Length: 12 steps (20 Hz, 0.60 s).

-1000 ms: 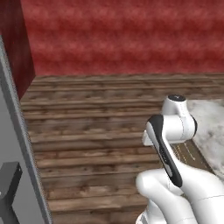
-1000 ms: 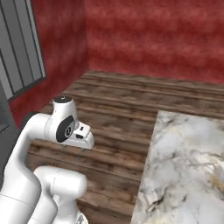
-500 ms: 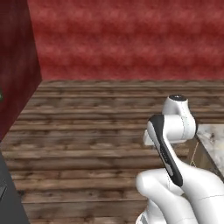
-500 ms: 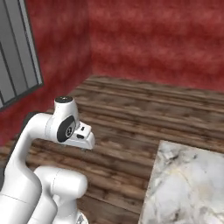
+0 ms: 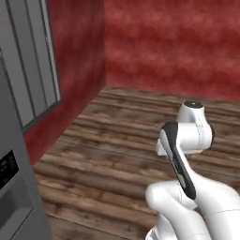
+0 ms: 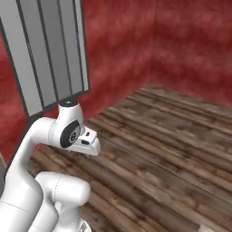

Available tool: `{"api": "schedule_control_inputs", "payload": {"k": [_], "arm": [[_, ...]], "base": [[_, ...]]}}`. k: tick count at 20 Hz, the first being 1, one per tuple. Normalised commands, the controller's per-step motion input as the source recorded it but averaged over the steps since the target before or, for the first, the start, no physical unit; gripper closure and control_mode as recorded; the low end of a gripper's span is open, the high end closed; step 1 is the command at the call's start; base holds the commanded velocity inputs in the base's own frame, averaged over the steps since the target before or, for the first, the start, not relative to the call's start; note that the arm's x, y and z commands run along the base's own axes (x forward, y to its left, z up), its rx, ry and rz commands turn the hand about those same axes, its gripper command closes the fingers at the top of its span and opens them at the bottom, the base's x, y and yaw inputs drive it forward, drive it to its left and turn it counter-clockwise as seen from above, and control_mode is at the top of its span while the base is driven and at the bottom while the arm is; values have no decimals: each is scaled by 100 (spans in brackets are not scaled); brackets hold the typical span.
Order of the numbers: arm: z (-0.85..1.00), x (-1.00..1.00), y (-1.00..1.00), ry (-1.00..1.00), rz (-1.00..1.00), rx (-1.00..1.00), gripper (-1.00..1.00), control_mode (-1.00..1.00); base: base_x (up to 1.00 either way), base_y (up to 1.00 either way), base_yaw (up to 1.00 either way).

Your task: Place the cold items (lemon and mango) from the fridge in one tupperware on the dining counter. Place the warm items (kebab skewer and hot dog) in the stove area in another tupperware.

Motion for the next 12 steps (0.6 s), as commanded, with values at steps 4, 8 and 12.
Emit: {"api": "schedule_control_inputs", "payload": {"k": [4, 8, 12], "arm": [[0, 0, 0, 0, 0, 0, -100, 100], [0, 0, 0, 0, 0, 0, -100, 100], [0, 0, 0, 0, 0, 0, -100, 100]], "base": [[57, -4, 70], [8, 0, 64], [-12, -2, 48]]}}
